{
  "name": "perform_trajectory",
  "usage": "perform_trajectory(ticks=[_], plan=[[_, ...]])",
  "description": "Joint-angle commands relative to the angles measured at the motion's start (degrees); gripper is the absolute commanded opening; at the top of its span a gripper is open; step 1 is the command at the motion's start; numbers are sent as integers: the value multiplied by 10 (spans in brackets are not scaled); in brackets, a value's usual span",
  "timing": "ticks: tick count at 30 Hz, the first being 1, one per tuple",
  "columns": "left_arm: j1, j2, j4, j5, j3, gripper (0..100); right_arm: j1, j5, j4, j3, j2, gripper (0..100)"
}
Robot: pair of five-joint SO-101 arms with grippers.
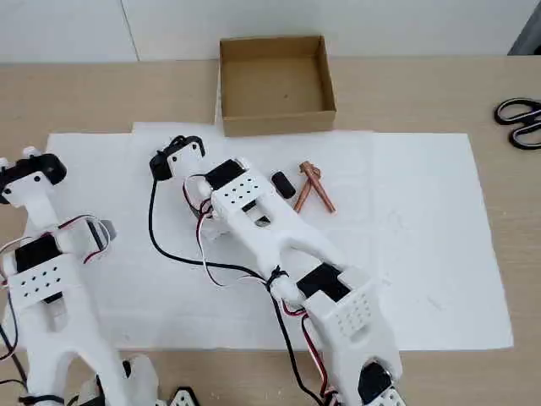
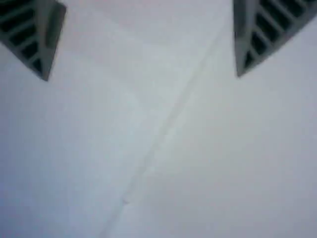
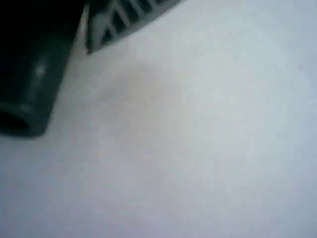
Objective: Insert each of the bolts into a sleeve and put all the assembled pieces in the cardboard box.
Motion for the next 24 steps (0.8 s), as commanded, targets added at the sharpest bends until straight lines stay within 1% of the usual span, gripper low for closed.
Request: perform_trajectory(ticks=[1, 8, 13, 17, 24], plan=[[-1, -4, -9, 4, -1, 231, 0, 5, -5, -12, -7, 139], [-1, -4, -9, 4, -1, 231, 0, 5, 24, -53, -3, 139], [-1, -2, -10, 4, -1, 231, -2, 5, 25, -58, -2, 139], [-1, -2, -11, 4, -1, 231, -6, 5, 20, -56, 5, 139], [-1, -2, -11, 4, -1, 231, -7, 6, -10, -58, 64, 139]])
